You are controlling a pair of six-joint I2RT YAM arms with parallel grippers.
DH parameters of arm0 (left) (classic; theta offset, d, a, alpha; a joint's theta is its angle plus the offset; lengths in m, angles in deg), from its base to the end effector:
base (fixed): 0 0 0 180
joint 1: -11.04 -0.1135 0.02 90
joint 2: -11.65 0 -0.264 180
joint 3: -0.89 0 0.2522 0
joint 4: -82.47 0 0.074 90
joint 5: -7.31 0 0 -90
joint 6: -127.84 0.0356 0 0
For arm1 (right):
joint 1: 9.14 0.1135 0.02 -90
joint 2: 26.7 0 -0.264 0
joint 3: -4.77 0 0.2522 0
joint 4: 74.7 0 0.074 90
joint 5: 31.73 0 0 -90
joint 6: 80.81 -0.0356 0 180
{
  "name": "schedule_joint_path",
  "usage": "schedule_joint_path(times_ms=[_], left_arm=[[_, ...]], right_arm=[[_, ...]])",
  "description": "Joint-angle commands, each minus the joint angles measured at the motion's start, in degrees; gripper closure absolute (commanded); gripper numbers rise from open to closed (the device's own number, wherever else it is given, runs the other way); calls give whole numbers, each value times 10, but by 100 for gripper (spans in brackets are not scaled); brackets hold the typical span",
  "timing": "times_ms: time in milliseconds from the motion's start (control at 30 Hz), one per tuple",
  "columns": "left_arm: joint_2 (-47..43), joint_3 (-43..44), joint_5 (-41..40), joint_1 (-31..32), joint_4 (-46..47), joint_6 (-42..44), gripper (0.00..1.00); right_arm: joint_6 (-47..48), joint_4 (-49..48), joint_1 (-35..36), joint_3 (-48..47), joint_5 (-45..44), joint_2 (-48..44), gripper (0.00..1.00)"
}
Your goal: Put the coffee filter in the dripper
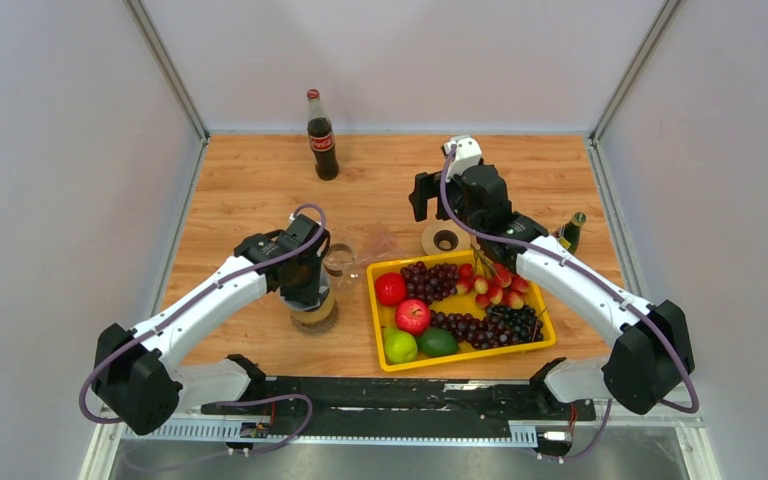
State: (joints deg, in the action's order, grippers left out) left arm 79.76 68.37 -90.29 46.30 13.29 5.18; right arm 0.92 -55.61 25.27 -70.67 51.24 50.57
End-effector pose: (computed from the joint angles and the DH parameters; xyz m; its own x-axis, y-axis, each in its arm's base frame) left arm 0.1754 -0.1182 0.2531 -0.9339 0.0051 -0.3576 0.0368 0.9960 -0.0817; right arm 0.2632 0.1750 0.3239 -0.3586 -0.0726 -0.9307 -0.4193 0.9033 0.0911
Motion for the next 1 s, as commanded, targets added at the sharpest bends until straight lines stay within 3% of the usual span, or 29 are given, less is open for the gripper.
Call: schedule_joint_path(times_ms=[0, 733, 967], left_arm=[[1, 25, 8, 4, -15, 1, 70], [-45, 110, 11, 4, -51, 17, 66], [-74, 161, -39, 4, -82, 22, 61]], right_arm=[[6, -12, -2, -3, -6, -19, 0], [10, -11, -2, -3, -6, -26, 0], [11, -12, -3, -1, -8, -38, 0]])
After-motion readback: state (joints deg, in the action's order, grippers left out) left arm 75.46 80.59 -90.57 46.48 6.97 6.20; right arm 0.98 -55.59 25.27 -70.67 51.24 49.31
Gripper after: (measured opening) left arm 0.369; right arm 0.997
